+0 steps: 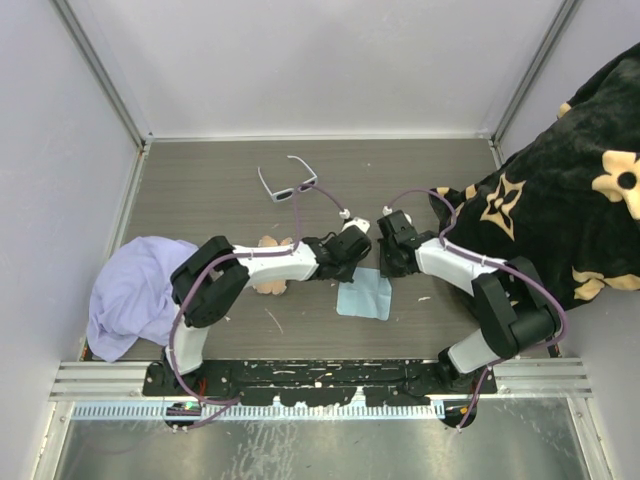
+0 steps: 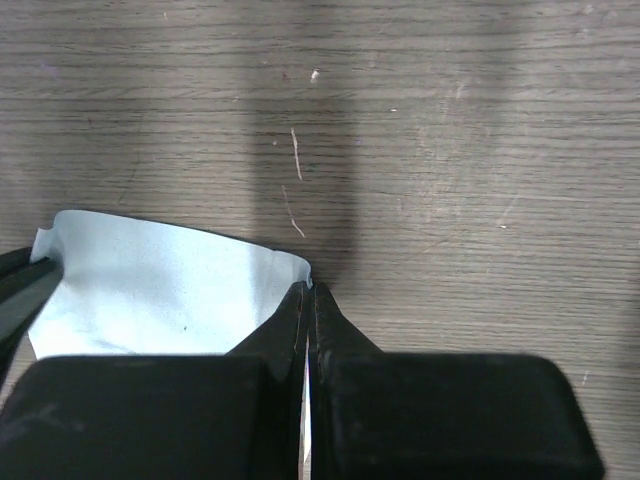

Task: Organize the sunglasses
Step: Fold the glasses cleaning cloth at the center of the board.

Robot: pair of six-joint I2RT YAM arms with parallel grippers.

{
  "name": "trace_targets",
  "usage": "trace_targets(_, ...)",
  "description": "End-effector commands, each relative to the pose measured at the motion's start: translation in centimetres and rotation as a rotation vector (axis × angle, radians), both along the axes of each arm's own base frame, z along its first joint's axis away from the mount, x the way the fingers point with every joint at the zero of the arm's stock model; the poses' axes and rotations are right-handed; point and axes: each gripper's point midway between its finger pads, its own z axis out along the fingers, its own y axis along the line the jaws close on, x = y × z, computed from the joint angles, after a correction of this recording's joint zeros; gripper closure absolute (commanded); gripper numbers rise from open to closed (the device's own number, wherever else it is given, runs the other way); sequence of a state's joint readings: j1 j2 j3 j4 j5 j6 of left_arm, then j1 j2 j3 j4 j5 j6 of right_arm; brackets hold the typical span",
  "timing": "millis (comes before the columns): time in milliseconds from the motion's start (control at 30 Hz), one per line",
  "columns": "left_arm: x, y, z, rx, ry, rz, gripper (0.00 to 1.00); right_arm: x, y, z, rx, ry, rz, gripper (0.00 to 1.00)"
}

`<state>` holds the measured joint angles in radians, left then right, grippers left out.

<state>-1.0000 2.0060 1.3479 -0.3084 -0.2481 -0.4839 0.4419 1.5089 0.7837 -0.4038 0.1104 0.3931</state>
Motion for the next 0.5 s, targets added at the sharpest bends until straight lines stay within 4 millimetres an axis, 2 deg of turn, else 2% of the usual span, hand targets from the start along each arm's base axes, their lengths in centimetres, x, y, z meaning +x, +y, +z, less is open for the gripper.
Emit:
trace_targets(0,1.1,1.4,0.8,-0.035,-0.001,0.003,1.0,1.4,-0.2,2.1,0.001,-0.095,0.019,1.0)
trace_targets(167,1.4,1.0,2.1,-0.066,-0.02,-0.06,1.0,2.2,0.0,3.2,0.009,-0.135,0.025,1.0)
trace_targets(467,1.1,0.9,2.8,-0.103,-0.035,-0.125,1.0,2.0,0.3,4.1,0.024,-0.159,0.07,1.0)
